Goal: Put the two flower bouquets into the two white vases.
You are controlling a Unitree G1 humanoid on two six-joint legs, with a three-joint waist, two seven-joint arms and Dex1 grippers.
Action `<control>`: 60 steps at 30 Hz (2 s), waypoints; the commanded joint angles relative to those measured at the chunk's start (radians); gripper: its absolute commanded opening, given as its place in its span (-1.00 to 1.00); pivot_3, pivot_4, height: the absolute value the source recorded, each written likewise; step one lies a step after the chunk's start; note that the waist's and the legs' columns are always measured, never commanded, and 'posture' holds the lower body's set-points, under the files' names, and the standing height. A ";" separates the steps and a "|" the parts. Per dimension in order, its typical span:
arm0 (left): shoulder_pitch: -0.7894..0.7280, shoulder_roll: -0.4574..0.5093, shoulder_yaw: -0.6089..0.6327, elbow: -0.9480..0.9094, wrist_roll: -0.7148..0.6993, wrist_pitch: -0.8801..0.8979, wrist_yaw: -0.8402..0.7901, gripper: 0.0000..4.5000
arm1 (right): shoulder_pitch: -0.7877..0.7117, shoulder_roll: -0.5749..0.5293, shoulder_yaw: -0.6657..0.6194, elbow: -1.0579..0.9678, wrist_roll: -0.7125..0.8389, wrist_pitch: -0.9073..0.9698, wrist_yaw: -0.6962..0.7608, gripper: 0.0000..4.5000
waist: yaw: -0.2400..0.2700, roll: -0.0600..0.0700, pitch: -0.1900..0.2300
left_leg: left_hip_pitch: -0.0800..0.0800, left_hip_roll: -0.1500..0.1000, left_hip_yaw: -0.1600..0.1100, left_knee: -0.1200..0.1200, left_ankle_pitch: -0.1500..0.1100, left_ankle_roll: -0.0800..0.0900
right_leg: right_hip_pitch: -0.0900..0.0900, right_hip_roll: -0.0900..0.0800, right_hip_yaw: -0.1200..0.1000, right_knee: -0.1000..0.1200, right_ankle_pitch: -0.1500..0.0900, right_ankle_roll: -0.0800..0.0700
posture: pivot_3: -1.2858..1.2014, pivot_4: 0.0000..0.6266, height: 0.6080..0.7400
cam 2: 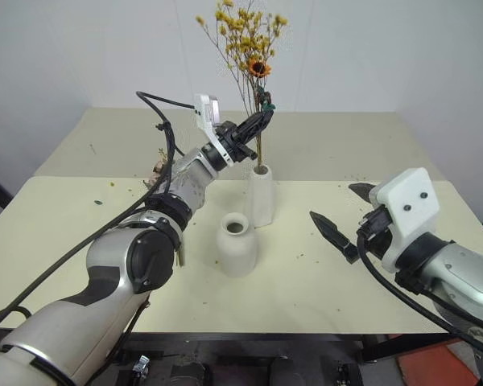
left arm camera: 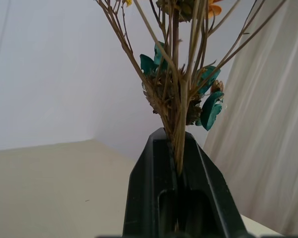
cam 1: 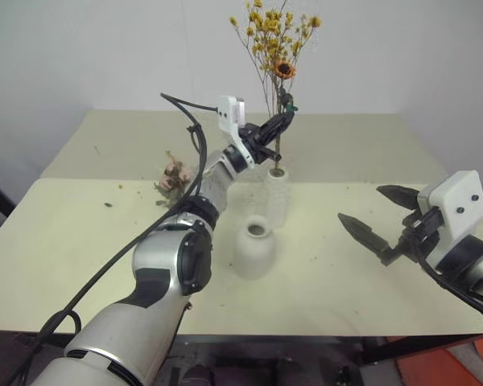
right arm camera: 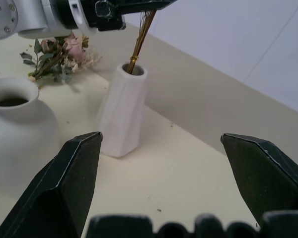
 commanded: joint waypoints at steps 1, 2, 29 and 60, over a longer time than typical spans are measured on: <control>-0.004 0.000 -0.024 -0.010 0.033 -0.035 0.003 -0.98 | 0.013 0.006 -0.055 -0.036 0.010 -0.031 -0.003 1.00 | 0.000 0.000 0.000 | 0.000 0.000 0.000 0.000 0.000 0.000 | 0.000 0.000 0.000 0.000 0.000 0.000 | 0.03 -0.52 1.00; -0.002 -0.001 -0.034 -0.010 0.044 -0.043 0.000 -0.98 | 0.018 0.007 -0.058 -0.038 0.010 -0.032 -0.005 1.00 | 0.000 0.000 0.000 | 0.000 0.000 0.000 0.000 0.000 0.000 | 0.000 0.000 0.000 0.000 0.000 0.000 | 0.03 -0.52 1.00; 0.036 0.046 -0.055 -0.014 0.073 0.041 -0.204 0.99 | 0.011 0.003 -0.024 0.010 -0.042 -0.076 0.013 1.00 | -0.002 0.000 0.000 | 0.001 0.000 0.000 0.000 0.000 0.000 | 0.001 0.000 0.000 0.000 0.000 0.000 | 0.03 -0.52 1.00; 0.187 0.405 -0.157 -0.323 0.080 0.208 -0.330 0.99 | -0.153 -0.011 0.112 0.192 -0.145 -0.128 0.139 1.00 | -0.007 0.000 0.000 | 0.002 0.001 0.000 0.000 0.000 0.000 | 0.001 0.000 0.000 0.002 0.000 -0.001 | 0.03 -0.52 1.00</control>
